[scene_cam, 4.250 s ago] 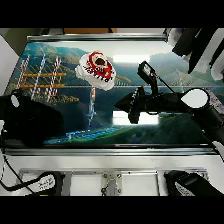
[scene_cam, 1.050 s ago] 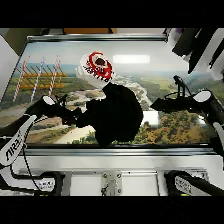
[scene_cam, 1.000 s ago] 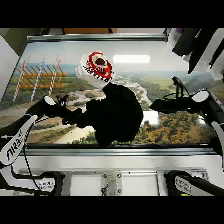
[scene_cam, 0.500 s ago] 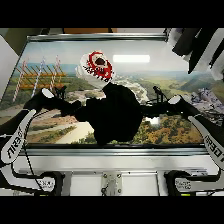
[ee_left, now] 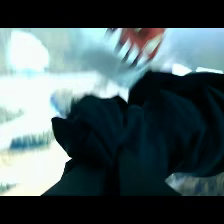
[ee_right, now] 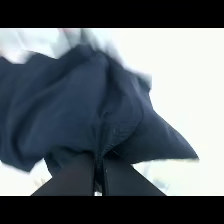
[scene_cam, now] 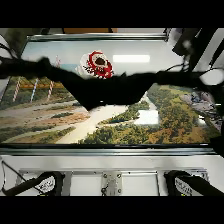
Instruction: Fold the clothes and pants, and hang the long-sleeved shirts on hangers.
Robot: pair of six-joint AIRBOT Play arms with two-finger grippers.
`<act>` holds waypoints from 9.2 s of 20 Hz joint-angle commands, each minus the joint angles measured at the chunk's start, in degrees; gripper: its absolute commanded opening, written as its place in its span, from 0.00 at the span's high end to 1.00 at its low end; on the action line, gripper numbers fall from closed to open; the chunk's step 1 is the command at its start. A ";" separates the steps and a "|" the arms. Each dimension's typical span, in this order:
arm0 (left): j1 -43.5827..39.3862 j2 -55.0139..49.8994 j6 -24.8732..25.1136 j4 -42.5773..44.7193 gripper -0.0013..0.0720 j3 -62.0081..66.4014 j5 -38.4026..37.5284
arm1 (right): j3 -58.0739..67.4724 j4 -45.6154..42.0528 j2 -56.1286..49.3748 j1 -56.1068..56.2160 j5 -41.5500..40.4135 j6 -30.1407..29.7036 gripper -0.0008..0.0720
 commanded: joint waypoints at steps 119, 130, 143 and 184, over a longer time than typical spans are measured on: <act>-58.10 -30.32 -11.30 46.12 0.09 -5.99 3.13 | -17.05 -17.44 13.66 -13.62 7.63 15.19 0.19; -49.00 -23.80 -11.74 42.86 0.95 -5.99 0.48 | -17.07 -17.44 13.53 -13.53 7.65 15.15 0.19; -36.00 -8.66 -10.54 20.57 0.95 -5.40 5.73 | -17.05 -24.57 -3.32 11.85 -1.81 12.66 0.42; -31.56 9.92 -8.63 6.97 0.95 -20.68 -0.70 | -1.73 -31.52 7.69 10.75 33.48 25.46 0.97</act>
